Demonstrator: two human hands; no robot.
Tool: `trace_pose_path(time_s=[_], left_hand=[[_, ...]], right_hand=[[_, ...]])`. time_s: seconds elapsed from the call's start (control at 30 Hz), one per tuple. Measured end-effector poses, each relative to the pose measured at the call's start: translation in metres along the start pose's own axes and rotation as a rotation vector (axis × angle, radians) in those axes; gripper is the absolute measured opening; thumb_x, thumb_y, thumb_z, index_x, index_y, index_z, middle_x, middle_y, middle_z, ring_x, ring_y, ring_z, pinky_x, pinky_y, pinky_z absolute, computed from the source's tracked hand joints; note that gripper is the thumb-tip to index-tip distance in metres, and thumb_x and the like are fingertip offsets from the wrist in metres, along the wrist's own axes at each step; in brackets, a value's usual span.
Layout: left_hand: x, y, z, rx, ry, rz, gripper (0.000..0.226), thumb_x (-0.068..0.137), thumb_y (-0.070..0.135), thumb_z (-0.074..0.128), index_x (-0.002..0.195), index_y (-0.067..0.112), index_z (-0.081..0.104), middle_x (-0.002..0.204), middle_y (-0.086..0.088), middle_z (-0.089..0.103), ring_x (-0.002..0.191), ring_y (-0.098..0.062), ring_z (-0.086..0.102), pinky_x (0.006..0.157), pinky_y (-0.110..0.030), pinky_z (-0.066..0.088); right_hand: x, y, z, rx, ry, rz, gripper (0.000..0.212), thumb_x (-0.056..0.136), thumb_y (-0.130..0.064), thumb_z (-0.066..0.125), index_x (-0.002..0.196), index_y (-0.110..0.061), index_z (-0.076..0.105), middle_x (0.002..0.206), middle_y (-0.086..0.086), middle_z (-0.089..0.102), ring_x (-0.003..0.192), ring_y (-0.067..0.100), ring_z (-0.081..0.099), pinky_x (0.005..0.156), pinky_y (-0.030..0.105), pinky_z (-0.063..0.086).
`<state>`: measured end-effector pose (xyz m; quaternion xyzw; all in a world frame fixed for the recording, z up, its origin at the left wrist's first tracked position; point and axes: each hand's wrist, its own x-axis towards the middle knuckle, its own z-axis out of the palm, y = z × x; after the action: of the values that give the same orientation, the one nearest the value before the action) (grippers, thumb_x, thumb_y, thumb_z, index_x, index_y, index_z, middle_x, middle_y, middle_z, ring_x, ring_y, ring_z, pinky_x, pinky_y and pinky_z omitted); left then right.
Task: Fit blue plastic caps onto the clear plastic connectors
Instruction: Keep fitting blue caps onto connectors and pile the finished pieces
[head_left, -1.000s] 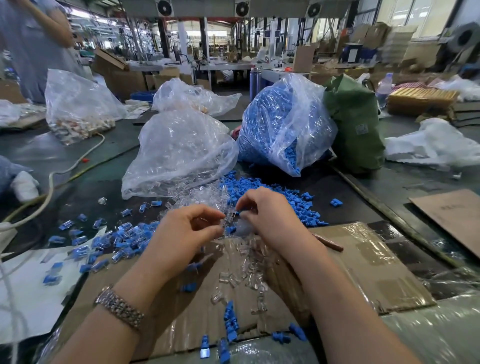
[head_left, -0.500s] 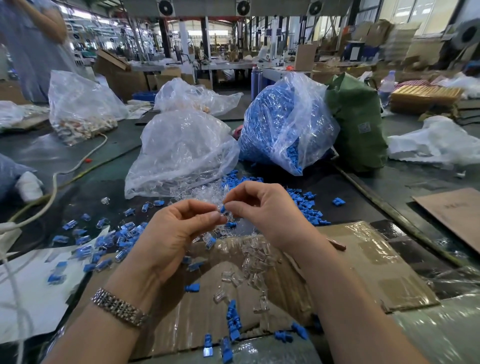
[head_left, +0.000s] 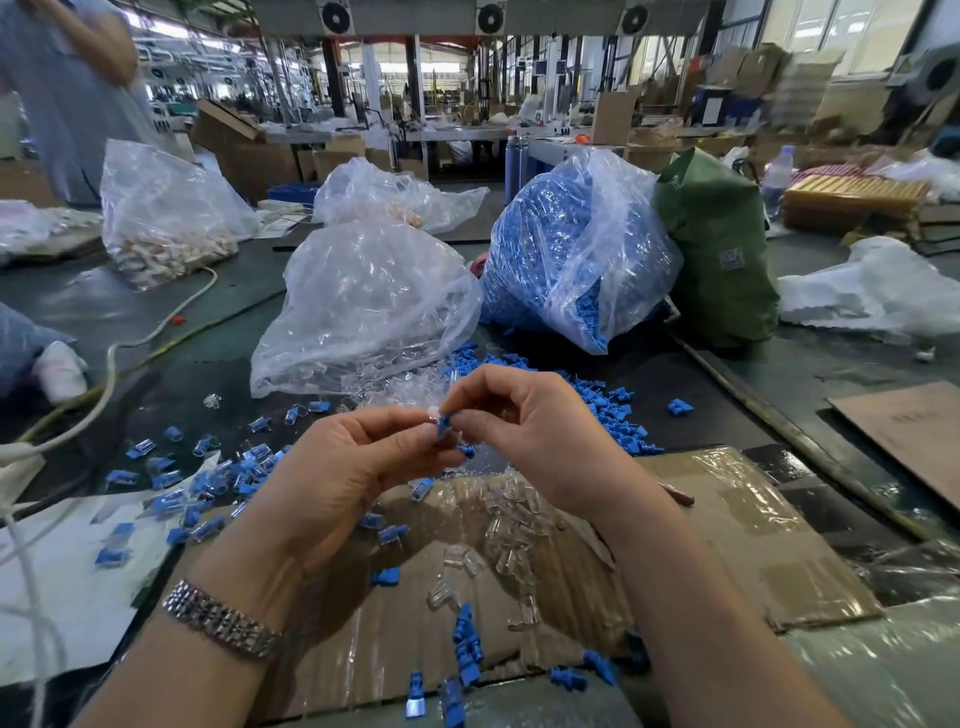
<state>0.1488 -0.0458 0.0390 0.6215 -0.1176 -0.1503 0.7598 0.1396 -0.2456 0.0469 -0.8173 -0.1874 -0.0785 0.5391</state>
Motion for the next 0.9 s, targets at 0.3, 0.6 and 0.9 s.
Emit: trace_pose_path(time_s=[0.3, 0.6, 0.9], left_hand=[[-0.001, -0.002, 0.003, 0.119, 0.093, 0.126, 0.034, 0.061, 0.028, 0.086, 0.091, 0.013, 0.079, 0.099, -0.016, 0.078, 0.098, -0.029, 0.076, 0.085, -0.028, 0.06], [-0.002, -0.008, 0.008, 0.08, 0.144, 0.115, 0.023, 0.069, 0.016, 0.081, 0.092, 0.012, 0.08, 0.098, -0.016, 0.078, 0.096, -0.029, 0.076, 0.089, -0.037, 0.055], [0.005, -0.009, -0.004, 0.086, 0.086, 0.105, 0.022, 0.073, 0.018, 0.08, 0.095, 0.015, 0.078, 0.102, -0.018, 0.076, 0.101, -0.032, 0.074, 0.089, -0.03, 0.06]], right_hand=[[-0.002, -0.001, 0.007, -0.158, 0.039, -0.052, 0.005, 0.097, -0.015, 0.067, 0.096, -0.02, 0.068, 0.08, -0.009, 0.066, 0.072, 0.005, 0.06, 0.073, 0.027, 0.053], [-0.004, -0.004, 0.008, -0.192, 0.055, -0.102, 0.006, 0.095, -0.013, 0.069, 0.093, -0.018, 0.068, 0.077, -0.008, 0.063, 0.069, 0.005, 0.056, 0.068, 0.027, 0.052], [-0.012, 0.002, -0.026, -0.823, 0.027, 0.524, 0.061, 0.089, -0.057, 0.067, 0.131, -0.017, 0.048, 0.132, 0.005, 0.049, 0.127, 0.027, 0.043, 0.104, 0.046, 0.041]])
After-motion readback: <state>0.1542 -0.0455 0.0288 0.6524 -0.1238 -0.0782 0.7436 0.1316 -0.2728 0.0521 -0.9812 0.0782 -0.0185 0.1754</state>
